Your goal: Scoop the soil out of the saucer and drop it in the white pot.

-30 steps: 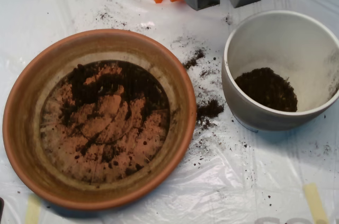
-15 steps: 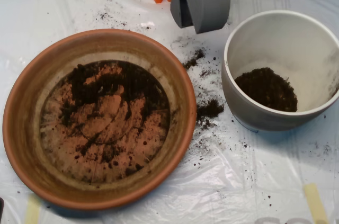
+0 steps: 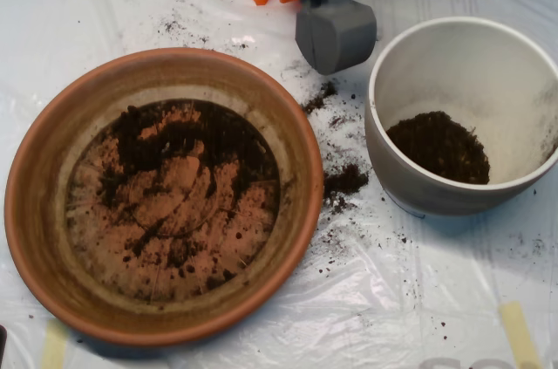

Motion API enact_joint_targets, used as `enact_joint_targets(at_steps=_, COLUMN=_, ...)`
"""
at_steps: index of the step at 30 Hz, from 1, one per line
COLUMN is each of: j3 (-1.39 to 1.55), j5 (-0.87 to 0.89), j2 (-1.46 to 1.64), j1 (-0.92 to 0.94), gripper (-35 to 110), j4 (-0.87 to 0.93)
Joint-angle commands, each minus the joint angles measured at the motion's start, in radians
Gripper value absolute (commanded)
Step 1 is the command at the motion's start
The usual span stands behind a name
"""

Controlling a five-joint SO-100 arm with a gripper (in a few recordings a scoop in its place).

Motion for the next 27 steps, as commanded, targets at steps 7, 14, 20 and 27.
enact_joint_targets(at_steps=7, j3=0.092, j5=0.028, j2=0.077, j1=-0.078, gripper=0, j4=-0.051)
enact_joint_targets(at_steps=14, j3=0.147, j5=0.04, j2=0.077, j1=-0.091, gripper=0, j4=-0.084)
enact_joint_targets(at_steps=20, j3=0.181, j5=0.035, j2=0.077, j1=-0.103, gripper=0, j4=-0.106)
enact_joint_targets(at_steps=27, j3=0.181, j5=0.044, j2=0.077, j1=-0.098, gripper=0, j4=-0.106)
